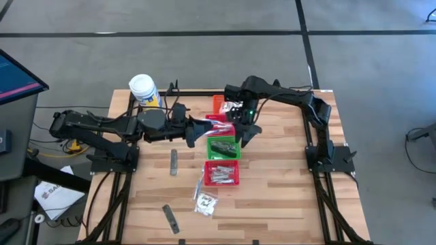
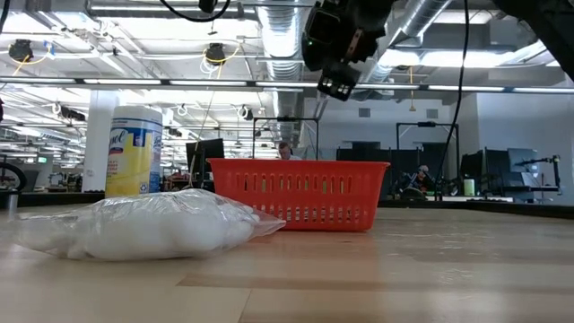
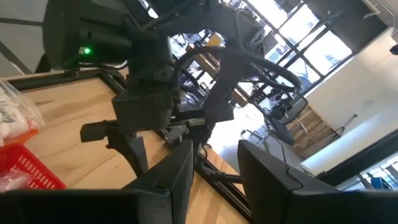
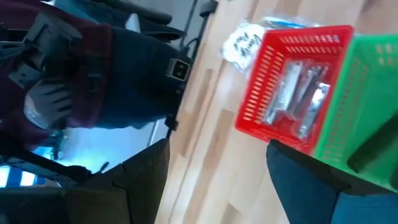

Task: Pick & Place Travel size toiletries
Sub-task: Adjust the black comb

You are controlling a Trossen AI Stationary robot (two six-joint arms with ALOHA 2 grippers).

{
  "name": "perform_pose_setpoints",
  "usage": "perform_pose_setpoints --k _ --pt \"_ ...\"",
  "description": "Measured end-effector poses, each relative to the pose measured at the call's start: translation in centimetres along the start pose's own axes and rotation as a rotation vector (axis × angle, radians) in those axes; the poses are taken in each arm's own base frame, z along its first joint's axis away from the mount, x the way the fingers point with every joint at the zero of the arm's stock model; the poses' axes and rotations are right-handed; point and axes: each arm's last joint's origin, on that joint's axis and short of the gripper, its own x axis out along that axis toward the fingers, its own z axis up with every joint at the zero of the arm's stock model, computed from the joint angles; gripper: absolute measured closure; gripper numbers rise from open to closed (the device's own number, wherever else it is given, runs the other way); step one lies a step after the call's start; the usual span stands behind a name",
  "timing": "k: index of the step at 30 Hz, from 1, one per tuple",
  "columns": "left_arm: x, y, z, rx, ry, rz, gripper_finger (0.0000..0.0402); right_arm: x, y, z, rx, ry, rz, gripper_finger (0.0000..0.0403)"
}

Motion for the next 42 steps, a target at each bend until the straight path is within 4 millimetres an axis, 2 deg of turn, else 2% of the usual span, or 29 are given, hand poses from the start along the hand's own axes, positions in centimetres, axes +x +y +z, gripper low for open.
perform_pose_setpoints --k 6,18,25,32,38,42 --pt "0.0 0.1 -0.3 -0.033 0.036 -0.030 0.0280 -1.3 3.1 -0.1 -0.070 -0.052 0.003 0.0144" --pt "0.2 1.4 -3.0 -0.113 0.111 0.004 0.0280 -4.4 10.1 -1.5 -0.181 -0.144 -0.068 0.0144" --pt "0.2 1.3 -3.5 -0.124 0.125 0.005 0.0280 -5.5 13.2 -2.3 -0.228 -0.191 -0.096 0.0144" --pt "0.1 1.0 -3.7 -0.144 0.139 -0.007 0.0280 -5.5 16.3 -2.5 -0.239 -0.233 -0.121 0.0144" --pt "-0.1 0.7 -4.1 -0.089 0.163 -0.034 0.0297 -4.7 19.3 -2.1 -0.239 -0.276 -0.275 0.0144" --pt "0.0 0.8 -4.1 -0.036 0.207 -0.066 0.0318 -4.0 20.6 -1.4 -0.229 -0.326 -0.360 0.0144"
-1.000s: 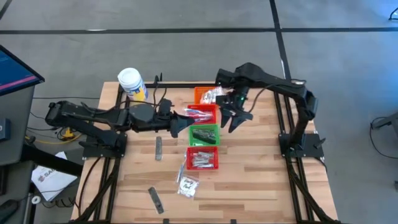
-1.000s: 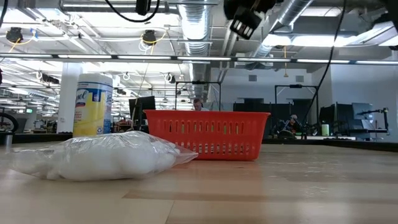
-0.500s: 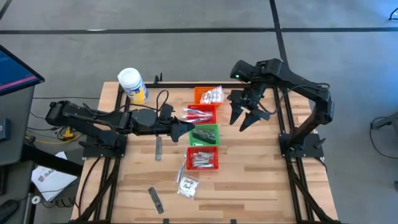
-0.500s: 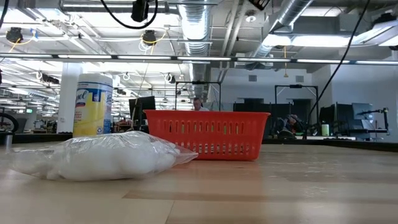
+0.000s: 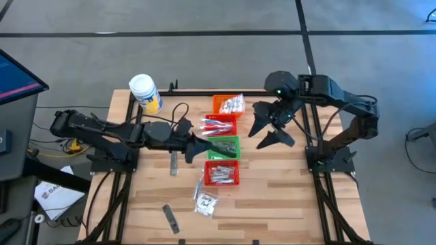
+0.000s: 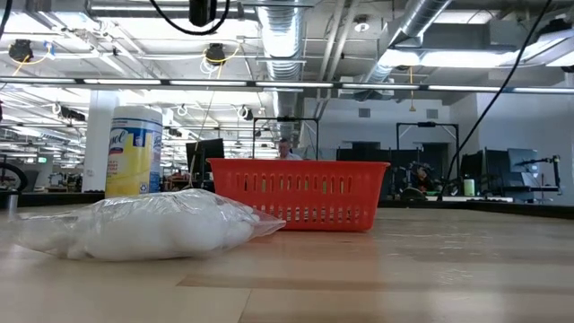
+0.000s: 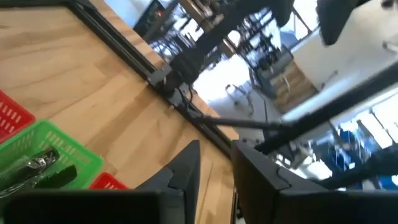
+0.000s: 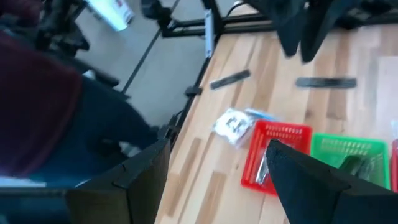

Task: Pick & Place Travel size toiletries
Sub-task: Adjust the black comb

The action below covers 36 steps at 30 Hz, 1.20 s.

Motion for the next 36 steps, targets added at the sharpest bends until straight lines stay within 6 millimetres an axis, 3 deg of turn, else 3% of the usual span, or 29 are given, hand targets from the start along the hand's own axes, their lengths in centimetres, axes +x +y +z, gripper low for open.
perform_pose_setpoints --k 5,10,17,25,31,36 --pt "0.0 0.4 -0.3 0.039 0.087 -0.016 0.0342 1.5 0.3 1.0 0.044 -0.038 -0.064 0.0144" --pt "-0.1 0.5 -1.2 0.086 0.213 -0.047 0.0362 4.9 -0.6 1.7 0.128 -0.009 -0.135 0.0144" --pt "-0.6 0.5 -2.6 0.151 0.358 -0.052 0.0389 11.8 -2.0 1.5 0.243 0.119 -0.133 0.0144" --pt "-1.4 0.1 -4.6 0.232 0.490 -0.037 0.0399 19.0 -0.5 0.4 0.227 0.238 -0.102 0.0144" --pt "-2.1 0.4 -5.7 0.282 0.560 0.034 0.0399 20.2 0.2 0.5 0.241 0.199 -0.166 0.0144" --pt "-2.5 1.5 -6.0 0.250 0.569 0.204 0.0399 19.2 -0.8 1.0 0.308 0.146 -0.241 0.0144"
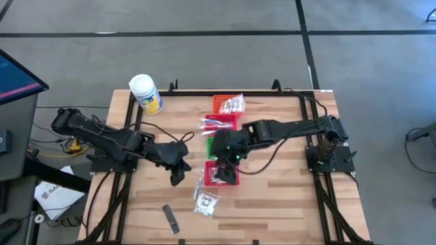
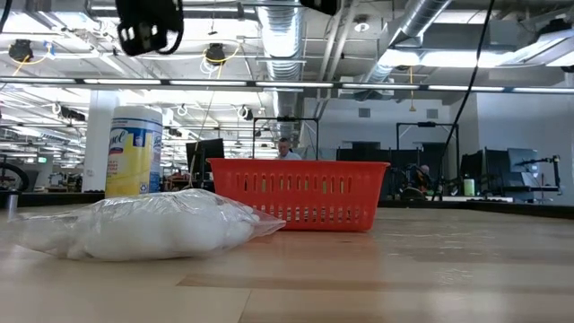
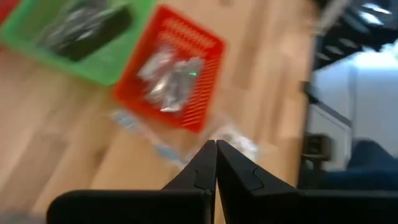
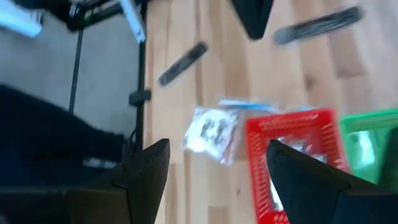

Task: Pick & Place Travel size toiletries
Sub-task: Adjust the black comb

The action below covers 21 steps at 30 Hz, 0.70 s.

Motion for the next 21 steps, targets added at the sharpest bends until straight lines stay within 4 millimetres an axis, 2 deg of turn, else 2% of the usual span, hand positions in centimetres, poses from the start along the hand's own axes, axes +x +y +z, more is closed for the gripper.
perform_pose_setpoints --k 3,11,13,21 --pt "0.0 0.7 -0.5 -0.049 0.016 0.102 0.0399 -0.2 -0.8 0.5 0.028 -0.021 -0.007 0.0144" --pt "-0.4 2.7 -1.6 -0.164 0.110 0.313 0.0399 0.0 -1.5 1.2 0.072 -0.062 0.000 0.0144" --pt "0.1 3.4 -2.1 -0.200 0.127 0.343 0.0399 -0.1 -1.7 1.4 0.073 -0.082 0.005 0.0144" --pt "2.4 6.2 -6.3 -0.248 0.341 0.359 0.0399 -0.3 -1.9 2.0 0.062 -0.123 0.015 0.0144"
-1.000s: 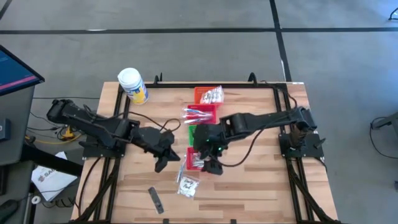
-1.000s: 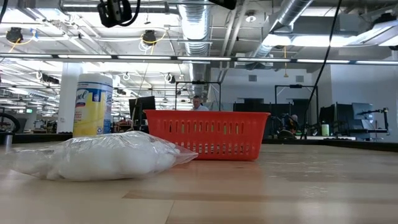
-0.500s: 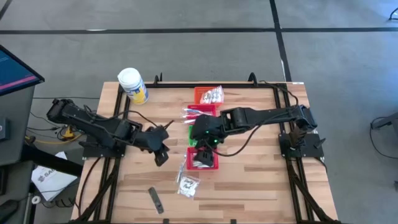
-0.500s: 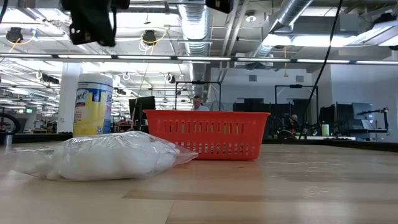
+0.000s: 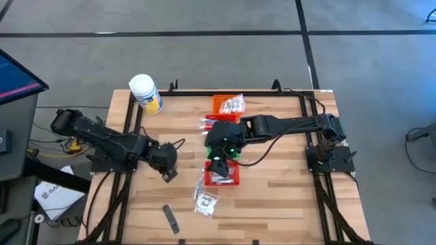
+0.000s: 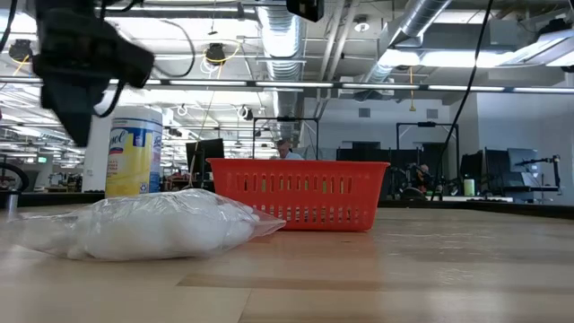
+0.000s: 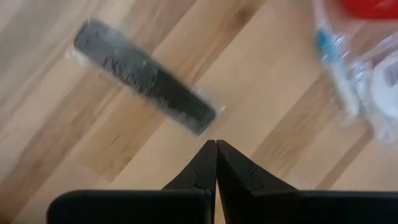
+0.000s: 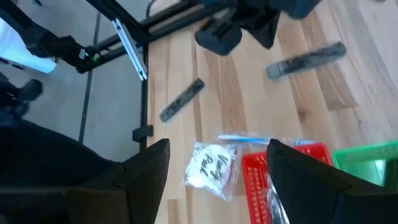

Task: Pick & Place Travel size toiletries
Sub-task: Adjust the black comb

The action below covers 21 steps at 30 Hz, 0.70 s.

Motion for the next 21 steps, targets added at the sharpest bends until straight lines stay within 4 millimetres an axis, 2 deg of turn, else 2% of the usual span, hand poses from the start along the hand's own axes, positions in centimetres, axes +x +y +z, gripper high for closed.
perform_pose_setpoints --k 5,10,15,21 --pt "1.1 1.0 -1.4 -0.051 0.022 0.038 0.0399 0.0 0.1 0.3 -0.012 -0.035 0.016 0.0144" --pt "2.1 2.1 -1.7 -0.112 0.024 0.084 0.0399 0.0 0.3 0.3 -0.052 -0.039 0.021 0.0144" --pt "2.8 3.2 -1.3 -0.147 -0.004 0.129 0.0399 0.1 1.0 0.2 -0.083 -0.050 0.038 0.0144" --pt "2.9 4.3 0.2 -0.152 -0.057 0.167 0.0399 0.2 1.5 0.2 -0.096 -0.067 0.054 0.0144"
